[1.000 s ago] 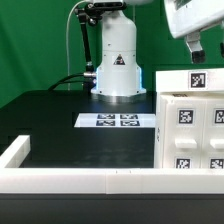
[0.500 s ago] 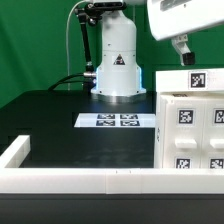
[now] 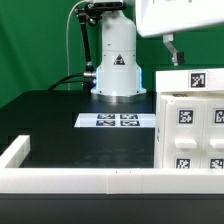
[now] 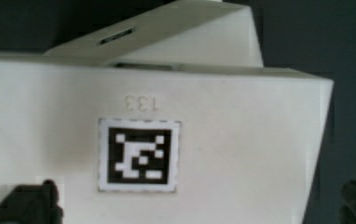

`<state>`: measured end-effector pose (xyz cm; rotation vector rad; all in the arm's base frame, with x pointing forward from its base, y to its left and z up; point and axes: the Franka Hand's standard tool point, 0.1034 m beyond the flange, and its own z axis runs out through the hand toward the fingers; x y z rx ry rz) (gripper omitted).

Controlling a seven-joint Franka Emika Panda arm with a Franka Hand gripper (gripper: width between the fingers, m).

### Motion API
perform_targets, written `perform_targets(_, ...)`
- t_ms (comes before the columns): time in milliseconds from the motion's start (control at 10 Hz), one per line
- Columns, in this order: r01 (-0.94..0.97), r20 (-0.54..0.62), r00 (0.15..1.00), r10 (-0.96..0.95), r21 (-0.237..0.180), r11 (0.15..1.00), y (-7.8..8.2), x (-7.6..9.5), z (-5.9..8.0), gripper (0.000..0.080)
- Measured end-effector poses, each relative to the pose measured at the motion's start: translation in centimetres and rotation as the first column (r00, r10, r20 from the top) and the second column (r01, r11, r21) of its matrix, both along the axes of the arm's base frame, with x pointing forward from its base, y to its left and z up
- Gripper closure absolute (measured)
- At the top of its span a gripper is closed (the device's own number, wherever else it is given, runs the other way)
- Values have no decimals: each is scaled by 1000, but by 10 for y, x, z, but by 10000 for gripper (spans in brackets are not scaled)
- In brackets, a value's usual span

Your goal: Assemble cabinet

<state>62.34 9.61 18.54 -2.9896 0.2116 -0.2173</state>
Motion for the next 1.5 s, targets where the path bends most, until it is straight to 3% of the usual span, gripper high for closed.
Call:
perform_targets(400, -377, 26, 924, 381, -93, 921, -5, 0, -1, 2)
perform_targets(500, -531, 16, 843, 538, -139, 836, -5, 0, -3, 2)
perform_targets(600, -575, 7, 812, 583, -155, 803, 0, -1, -3, 2)
perform_targets(700, -683, -21, 721, 693, -193, 704, 7, -3, -5, 2)
perform_targets(900, -789, -44, 596, 802, -219, 574, 6, -4, -6, 2)
perform_targets(1000, -857, -65, 484, 873, -235, 458, 4, -5, -9, 2)
perform_targets(1100, -876, -73, 448, 891, -237, 420, 3, -5, -12, 2)
perform_targets(1300, -882, -89, 443, 892, -222, 416, 6, -7, -28, 2)
perform_targets(1500, -880, -96, 450, 888, -216, 422, 6, -6, -35, 2)
